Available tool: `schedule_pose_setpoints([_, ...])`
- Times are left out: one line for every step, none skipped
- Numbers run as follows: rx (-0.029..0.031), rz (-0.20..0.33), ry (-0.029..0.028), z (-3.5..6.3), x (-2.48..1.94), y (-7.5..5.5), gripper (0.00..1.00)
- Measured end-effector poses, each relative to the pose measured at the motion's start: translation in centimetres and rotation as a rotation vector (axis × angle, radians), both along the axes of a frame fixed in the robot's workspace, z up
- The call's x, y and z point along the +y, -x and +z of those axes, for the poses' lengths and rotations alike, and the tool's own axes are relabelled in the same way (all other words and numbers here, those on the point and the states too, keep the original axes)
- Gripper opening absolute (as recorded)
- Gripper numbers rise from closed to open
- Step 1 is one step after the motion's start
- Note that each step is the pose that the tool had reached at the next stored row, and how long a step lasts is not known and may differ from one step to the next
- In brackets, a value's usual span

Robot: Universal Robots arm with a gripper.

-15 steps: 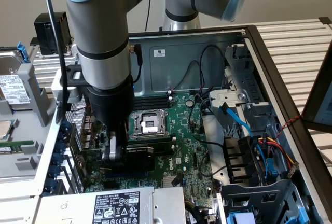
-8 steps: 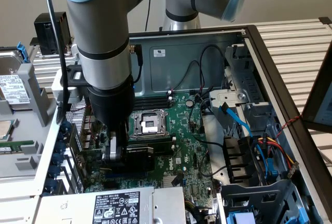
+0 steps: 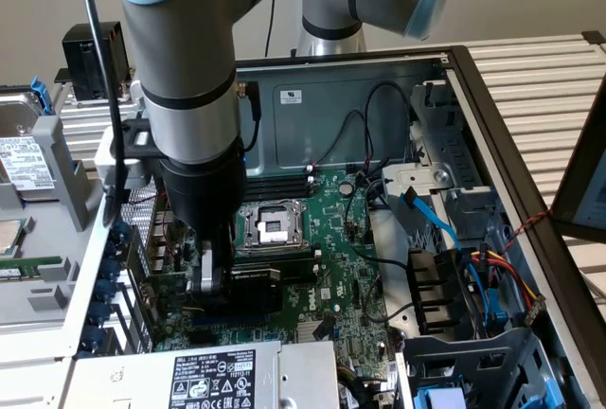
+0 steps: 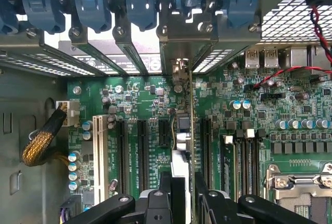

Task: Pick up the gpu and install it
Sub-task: 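Insert the gpu into the slot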

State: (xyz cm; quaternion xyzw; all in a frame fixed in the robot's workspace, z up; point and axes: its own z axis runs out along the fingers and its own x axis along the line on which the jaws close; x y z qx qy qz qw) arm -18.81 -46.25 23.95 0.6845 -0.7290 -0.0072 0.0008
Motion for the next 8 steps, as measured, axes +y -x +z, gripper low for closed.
schedule_pose_setpoints([0.0, 0.0, 0.0001, 0.0, 0.0, 0.0, 0.28])
schedule_pose_setpoints([0.0, 0.0, 0.0001, -0.01, 0.0, -0.01, 0.28])
schedule_pose_setpoints([0.0, 0.0, 0.0001, -0.01, 0.0, -0.02, 0.28])
schedule_pose_setpoints([0.0, 0.0, 0.0001, -0.01, 0.0, -0.03, 0.28])
schedule_pose_setpoints([0.0001, 0.0, 0.0, -0.02, 0.0, -0.05, 0.28])
schedule_pose_setpoints([0.0001, -0.001, -0.0001, -0.02, 0.0, -0.05, 0.28])
schedule_pose_setpoints([0.0, -0.002, -0.0002, -0.02, 0.0, -0.06, 0.28])
schedule_pose_setpoints([-0.0001, -0.002, -0.0002, -0.03, 0.0, -0.06, 0.28])
